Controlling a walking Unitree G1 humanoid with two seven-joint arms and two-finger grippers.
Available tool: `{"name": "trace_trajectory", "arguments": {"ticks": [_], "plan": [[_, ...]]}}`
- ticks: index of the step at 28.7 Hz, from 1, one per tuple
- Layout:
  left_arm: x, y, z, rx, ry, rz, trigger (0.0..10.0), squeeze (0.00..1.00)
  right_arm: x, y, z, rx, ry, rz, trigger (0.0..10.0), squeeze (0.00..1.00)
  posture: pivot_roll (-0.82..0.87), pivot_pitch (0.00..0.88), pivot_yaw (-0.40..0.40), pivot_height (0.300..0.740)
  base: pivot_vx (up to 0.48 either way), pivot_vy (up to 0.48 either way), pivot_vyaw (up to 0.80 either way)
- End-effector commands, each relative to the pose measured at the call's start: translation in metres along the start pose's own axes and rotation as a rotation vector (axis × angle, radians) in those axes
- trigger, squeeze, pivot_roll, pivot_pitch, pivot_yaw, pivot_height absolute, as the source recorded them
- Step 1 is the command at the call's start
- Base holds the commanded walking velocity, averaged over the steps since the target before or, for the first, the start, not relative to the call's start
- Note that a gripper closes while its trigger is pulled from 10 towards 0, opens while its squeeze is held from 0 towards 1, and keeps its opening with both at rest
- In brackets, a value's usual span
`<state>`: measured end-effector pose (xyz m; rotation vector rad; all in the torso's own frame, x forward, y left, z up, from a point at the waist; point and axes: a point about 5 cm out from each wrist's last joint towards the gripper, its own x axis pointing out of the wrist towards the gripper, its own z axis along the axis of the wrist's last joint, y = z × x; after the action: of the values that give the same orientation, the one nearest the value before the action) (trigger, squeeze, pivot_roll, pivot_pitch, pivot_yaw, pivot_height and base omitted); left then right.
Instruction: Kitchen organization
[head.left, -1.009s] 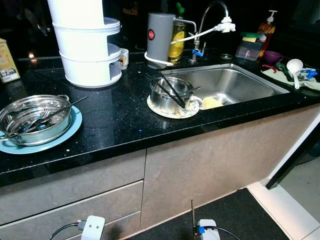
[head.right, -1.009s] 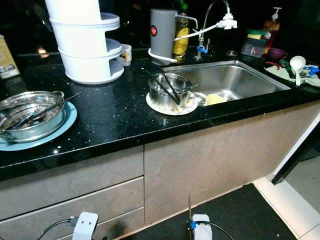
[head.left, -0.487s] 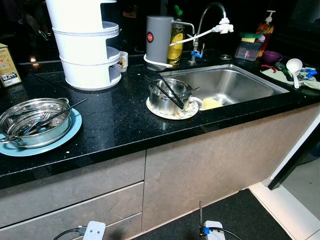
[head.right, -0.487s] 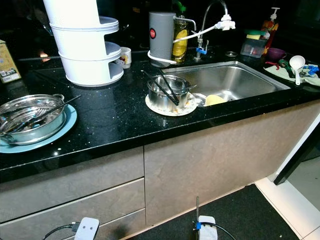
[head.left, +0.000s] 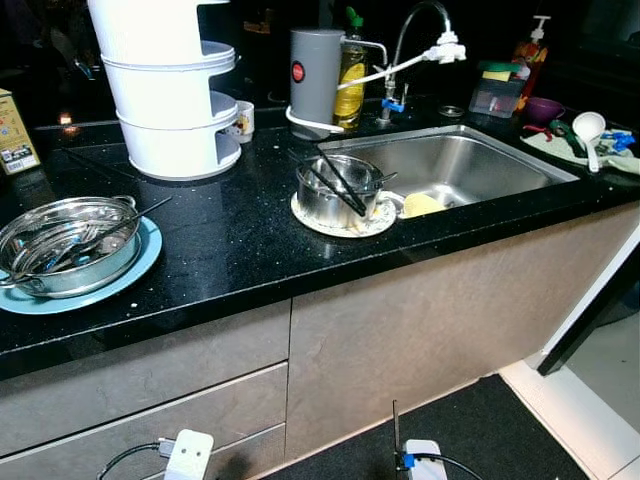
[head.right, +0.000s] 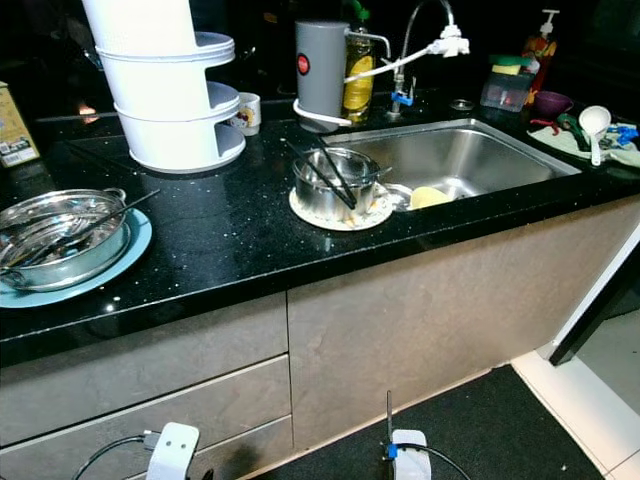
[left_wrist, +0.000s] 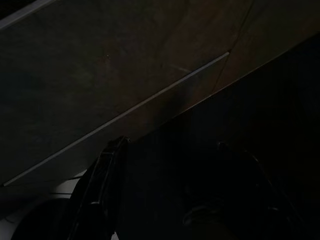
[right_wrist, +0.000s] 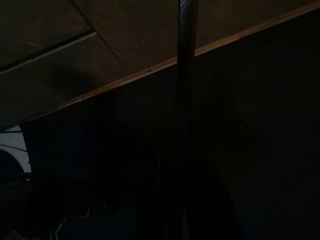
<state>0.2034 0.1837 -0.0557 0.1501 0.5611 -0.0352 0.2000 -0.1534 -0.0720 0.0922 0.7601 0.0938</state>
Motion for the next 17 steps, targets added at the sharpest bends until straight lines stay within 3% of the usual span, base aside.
{"name": "trace_trajectory", "arguments": {"ticks": [1, 17], "plan": [[-0.0037, 0.004, -0.0055, 0.008, 0.009, 0.0, 10.0, 0.0, -0.0016, 0.0011, -0.0043, -0.002, 0.004, 0.01, 10.0, 0.0, -0.05, 0.098, -0.017, 0.74, 0.0, 0.0, 0.0], [-0.0061, -0.0017, -0.0061, 0.019, -0.012, -0.026, 10.0, 0.0, -0.0027, 0.0035, -0.0069, -0.022, 0.005, 0.022, 10.0, 0.0, -0.04, 0.099, -0.042, 0.74, 0.0, 0.0, 0.0]]}}
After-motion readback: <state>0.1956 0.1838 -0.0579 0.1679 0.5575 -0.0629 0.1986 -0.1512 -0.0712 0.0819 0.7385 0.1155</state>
